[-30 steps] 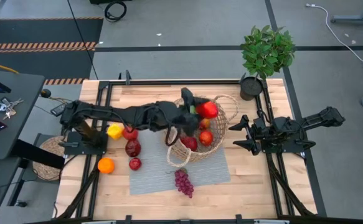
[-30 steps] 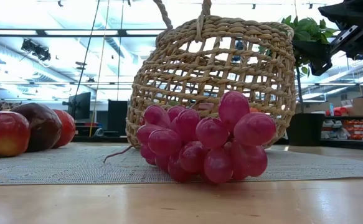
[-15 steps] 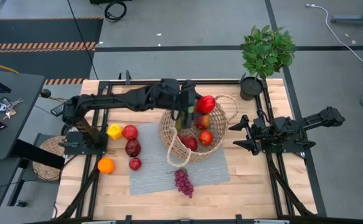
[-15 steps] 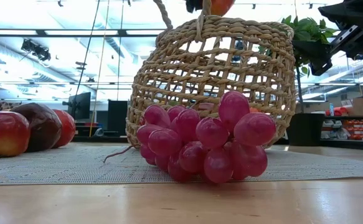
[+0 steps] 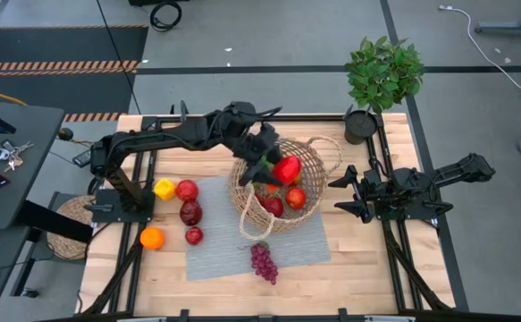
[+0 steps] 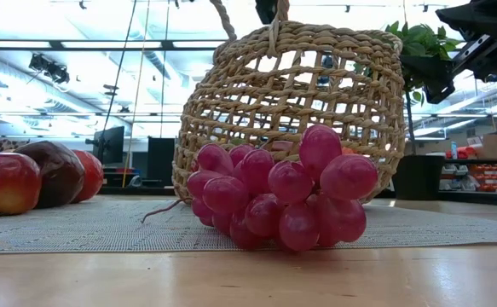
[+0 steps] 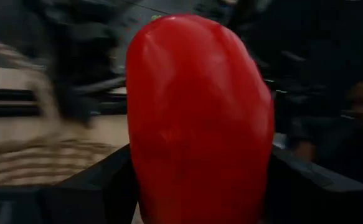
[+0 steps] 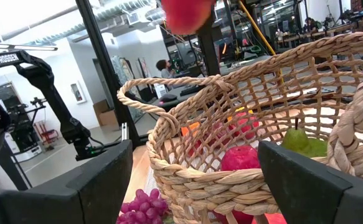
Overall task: Build produce basket
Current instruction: Put the mango into the brown basket
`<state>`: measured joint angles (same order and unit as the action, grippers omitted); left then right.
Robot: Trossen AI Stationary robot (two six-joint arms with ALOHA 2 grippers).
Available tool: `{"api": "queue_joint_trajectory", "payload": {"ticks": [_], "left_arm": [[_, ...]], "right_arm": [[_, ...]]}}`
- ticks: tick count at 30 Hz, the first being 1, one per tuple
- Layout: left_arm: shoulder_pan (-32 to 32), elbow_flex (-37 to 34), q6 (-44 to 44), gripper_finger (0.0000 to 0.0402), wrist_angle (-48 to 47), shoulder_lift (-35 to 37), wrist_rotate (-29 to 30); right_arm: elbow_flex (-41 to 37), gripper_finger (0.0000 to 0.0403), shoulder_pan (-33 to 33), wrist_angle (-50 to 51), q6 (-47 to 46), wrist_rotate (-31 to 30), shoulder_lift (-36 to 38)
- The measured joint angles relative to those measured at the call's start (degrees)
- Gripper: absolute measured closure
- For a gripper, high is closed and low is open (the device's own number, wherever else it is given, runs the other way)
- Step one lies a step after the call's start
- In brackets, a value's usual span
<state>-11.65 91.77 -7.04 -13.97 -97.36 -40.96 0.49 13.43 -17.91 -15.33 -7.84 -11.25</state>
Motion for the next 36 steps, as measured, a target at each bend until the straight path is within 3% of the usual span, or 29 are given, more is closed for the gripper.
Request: {"api": "queue_joint_trajectory", "payload": {"ticks": [4, 11, 18, 22, 26, 31, 36], "left_arm": [[0.3, 0.0, -1.4, 0.0126, 0.4, 0.0, -6.1], [0.4, 0.0, -1.8, 0.0125, 0.4, 0.0, -5.6], [3.2, 0.1, 2.0, 0.0125, -4.3, -2.5, 13.1], [5.5, 1.1, 2.2, 0.0125, -4.9, -5.0, 18.5], [7.7, 7.9, 4.5, 0.0125, -10.4, -8.4, 24.7], [10.3, 19.5, 12.9, 0.0125, -23.7, -14.5, 38.9], [12.0, 25.3, 23.5, 0.0125, -28.2, -19.3, 50.6]], "right_arm": [[0.0, 0.0055, 0.0, 0.0, 0.0, 0.0, 0.0], [0.0, 0.0055, 0.0, 0.0, 0.0, 0.0, 0.0], [0.0, 0.0055, 0.0, 0.0, 0.0, 0.0, 0.0], [0.0, 0.0055, 0.0, 0.0, 0.0, 0.0, 0.0], [0.0, 0.0055, 0.0, -0.2, 0.0, 0.0, 0.0], [0.0, 0.0055, 0.0, -0.4, 0.0, 0.0, 0.0], [0.0, 0.0055, 0.0, -0.4, 0.0, 0.0, 0.0]]}}
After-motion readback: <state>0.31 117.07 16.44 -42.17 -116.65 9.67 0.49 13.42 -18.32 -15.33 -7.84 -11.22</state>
